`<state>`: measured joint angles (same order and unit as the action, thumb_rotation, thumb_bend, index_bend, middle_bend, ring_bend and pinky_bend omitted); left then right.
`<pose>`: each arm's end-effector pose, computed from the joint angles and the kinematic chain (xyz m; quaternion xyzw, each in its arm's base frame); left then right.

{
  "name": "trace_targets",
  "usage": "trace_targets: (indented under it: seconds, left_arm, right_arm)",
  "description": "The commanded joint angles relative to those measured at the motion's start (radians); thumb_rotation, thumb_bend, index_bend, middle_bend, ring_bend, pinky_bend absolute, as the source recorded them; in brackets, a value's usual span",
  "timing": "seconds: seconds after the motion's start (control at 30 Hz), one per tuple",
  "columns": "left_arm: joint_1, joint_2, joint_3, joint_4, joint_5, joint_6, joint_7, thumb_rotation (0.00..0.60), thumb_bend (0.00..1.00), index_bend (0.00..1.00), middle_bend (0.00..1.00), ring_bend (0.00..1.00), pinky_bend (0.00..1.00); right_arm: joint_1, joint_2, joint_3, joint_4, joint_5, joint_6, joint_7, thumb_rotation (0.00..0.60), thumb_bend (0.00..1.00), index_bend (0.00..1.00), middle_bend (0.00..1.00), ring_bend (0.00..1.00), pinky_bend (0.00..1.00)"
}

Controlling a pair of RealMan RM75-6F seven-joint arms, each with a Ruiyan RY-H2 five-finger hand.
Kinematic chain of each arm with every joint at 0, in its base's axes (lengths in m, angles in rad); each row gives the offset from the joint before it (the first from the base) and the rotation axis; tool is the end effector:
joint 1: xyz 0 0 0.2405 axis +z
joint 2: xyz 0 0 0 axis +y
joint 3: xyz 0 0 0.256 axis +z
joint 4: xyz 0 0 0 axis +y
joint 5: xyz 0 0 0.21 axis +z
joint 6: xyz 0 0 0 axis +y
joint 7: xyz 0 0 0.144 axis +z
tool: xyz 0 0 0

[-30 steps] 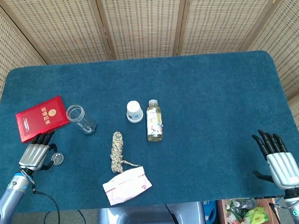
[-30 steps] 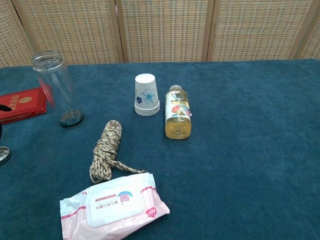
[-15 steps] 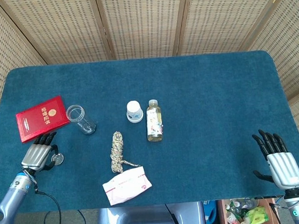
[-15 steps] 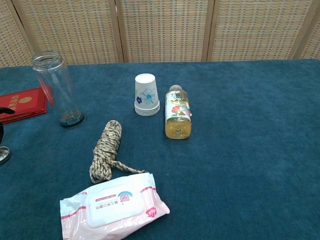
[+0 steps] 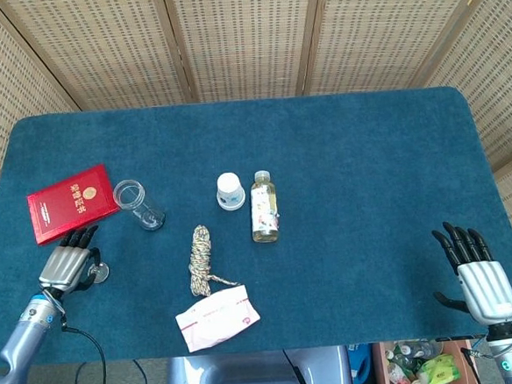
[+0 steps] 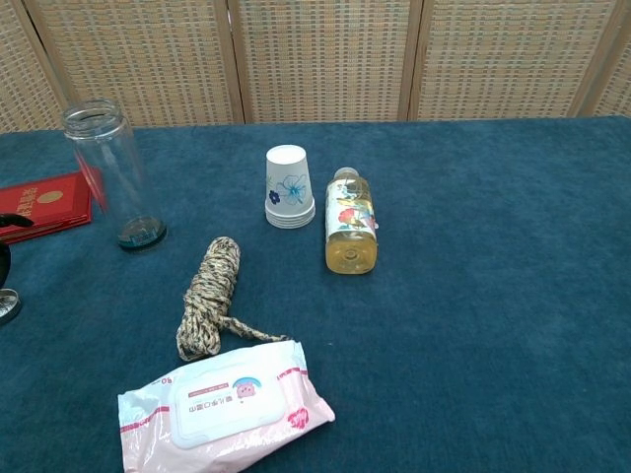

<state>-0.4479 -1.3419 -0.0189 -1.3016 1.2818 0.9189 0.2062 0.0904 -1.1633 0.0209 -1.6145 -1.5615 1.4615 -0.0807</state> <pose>-0.3284 0.2853 0.0550 -0.7452 -0.3874 -0.1941 0.5070 -0.3008 -0.1757 0.1343 0.6312 -0.3759 0.3764 0.5644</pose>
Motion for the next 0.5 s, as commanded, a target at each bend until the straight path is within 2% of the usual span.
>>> trace_targets:
  seconds: [0.03,0.5]
  left_arm:
    - [-0.001,-0.001,0.001,0.001,0.000,0.000,0.000,0.600,0.39,0.50,0.00,0.00,0.00]
    - [-0.002,-0.017,0.003,0.010,0.000,0.007,-0.002,0.600,0.40,0.52,0.00,0.00,0.00]
  right_arm:
    - [0.000,0.000,0.000,0.000,-0.001,0.001,0.001,0.600,0.00,0.07,0.00,0.00,0.00]
    - [-0.002,0.000,0.000,0.002,-0.003,0.005,0.004,0.600,0.00,0.07,0.00,0.00,0.00]
